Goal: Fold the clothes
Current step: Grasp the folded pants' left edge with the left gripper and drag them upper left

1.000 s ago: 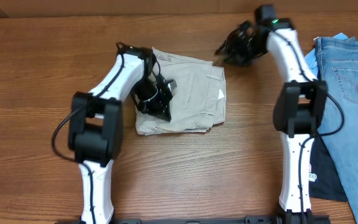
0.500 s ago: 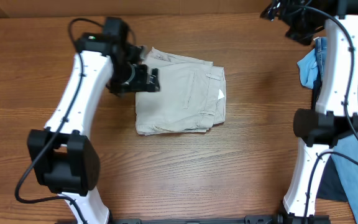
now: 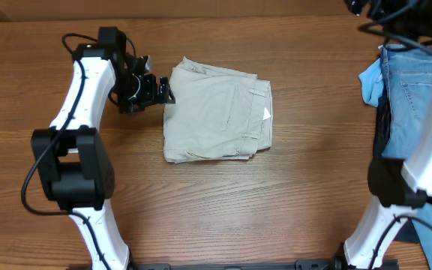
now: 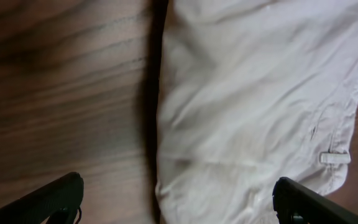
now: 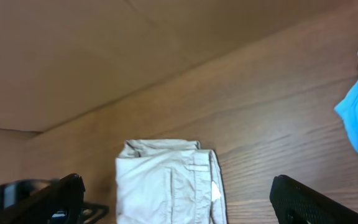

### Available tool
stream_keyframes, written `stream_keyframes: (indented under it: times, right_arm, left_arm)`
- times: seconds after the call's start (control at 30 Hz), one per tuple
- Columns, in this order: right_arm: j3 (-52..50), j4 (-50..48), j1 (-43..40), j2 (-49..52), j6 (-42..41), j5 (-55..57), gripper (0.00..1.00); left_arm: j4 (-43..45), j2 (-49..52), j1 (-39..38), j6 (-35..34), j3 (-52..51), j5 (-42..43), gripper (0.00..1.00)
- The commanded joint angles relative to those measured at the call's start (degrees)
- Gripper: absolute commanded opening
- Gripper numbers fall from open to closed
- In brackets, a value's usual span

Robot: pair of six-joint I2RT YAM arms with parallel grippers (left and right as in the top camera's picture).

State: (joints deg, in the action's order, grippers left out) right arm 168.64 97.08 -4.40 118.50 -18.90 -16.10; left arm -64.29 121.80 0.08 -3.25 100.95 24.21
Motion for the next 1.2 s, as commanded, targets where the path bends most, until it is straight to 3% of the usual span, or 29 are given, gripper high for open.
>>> stream_keyframes:
  times: [0.0,0.2,0.33,0.37,0.43,0.6,0.87,1.17]
  right_arm:
    - [-2.2,0.0,0.3,-5.2,1.3,0.2,1.00]
    - [-6.1,0.0,0.3,-8.5,2.6,0.2,1.00]
    - [-9.1,0.0,0.3,-8.8,2.8,0.2,1.00]
    - [-9.8,0.0,0.3,-8.8,2.8,0.2,1.00]
    - [-11.2,0.0,0.3,-8.8,2.8,0.2,1.00]
    - [-14.3,0.0,0.3,-8.8,2.9,0.2,1.00]
    - [-18.6,0.0,0.3,-8.8,4.2,0.2,1.00]
    - [-23.7,0.0,0.3,-8.8,4.4,0.2,1.00]
  left_arm:
    - [0.8,4.0,-1.1,2.0,0.5,3.5,1.00]
    - [4.5,8.1,-1.9,2.0,0.5,7.6,0.97]
    - [5.3,9.7,-2.3,2.0,0.5,10.2,0.81]
    - [5.5,10.1,-2.4,2.0,0.5,10.4,0.74]
    - [6.2,10.9,-2.8,2.0,0.5,10.4,0.45]
    - [7.9,12.0,-4.2,2.0,0.5,10.3,0.04]
    - [13.4,12.0,-2.8,1.7,0.5,7.4,0.04]
    - [21.1,12.0,4.5,-1.9,0.5,3.4,0.04]
